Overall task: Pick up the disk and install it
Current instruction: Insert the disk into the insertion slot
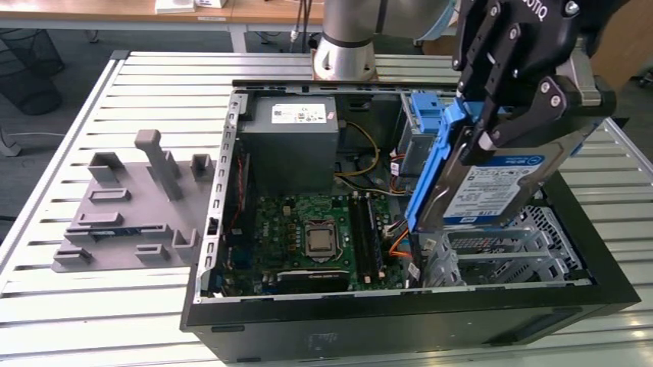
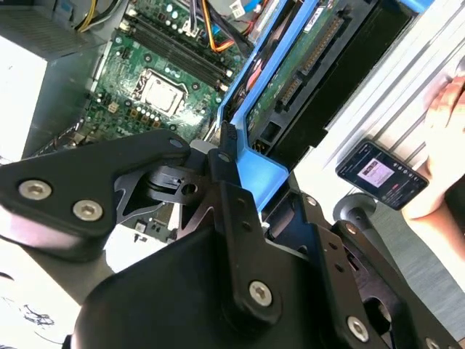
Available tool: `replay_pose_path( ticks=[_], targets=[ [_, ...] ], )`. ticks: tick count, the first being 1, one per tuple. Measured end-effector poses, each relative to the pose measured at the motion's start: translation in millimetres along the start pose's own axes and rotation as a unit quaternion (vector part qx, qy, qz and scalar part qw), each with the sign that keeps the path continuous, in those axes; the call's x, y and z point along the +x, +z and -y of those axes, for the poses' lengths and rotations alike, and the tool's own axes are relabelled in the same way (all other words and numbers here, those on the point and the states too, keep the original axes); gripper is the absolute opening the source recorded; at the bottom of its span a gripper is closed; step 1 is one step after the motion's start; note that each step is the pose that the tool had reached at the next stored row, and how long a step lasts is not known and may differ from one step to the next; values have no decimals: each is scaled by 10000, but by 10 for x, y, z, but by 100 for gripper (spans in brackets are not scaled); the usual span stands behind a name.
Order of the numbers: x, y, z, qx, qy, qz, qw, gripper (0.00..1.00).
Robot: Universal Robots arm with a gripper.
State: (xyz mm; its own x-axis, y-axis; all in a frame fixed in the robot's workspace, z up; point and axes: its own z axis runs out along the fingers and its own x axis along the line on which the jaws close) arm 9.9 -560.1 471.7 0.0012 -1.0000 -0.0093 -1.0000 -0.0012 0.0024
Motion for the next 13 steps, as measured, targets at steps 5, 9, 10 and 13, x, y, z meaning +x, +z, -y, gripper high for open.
replay_pose_path(
  ticks=[5, 9, 10, 13],
  targets=[
    [14, 31, 158, 0, 0, 0, 10000, 36],
    [31, 71, 277, 0, 0, -1, 10000, 36],
    [33, 76, 289, 0, 0, -1, 10000, 36],
    [33, 77, 293, 0, 0, -2, 10000, 36]
  ],
)
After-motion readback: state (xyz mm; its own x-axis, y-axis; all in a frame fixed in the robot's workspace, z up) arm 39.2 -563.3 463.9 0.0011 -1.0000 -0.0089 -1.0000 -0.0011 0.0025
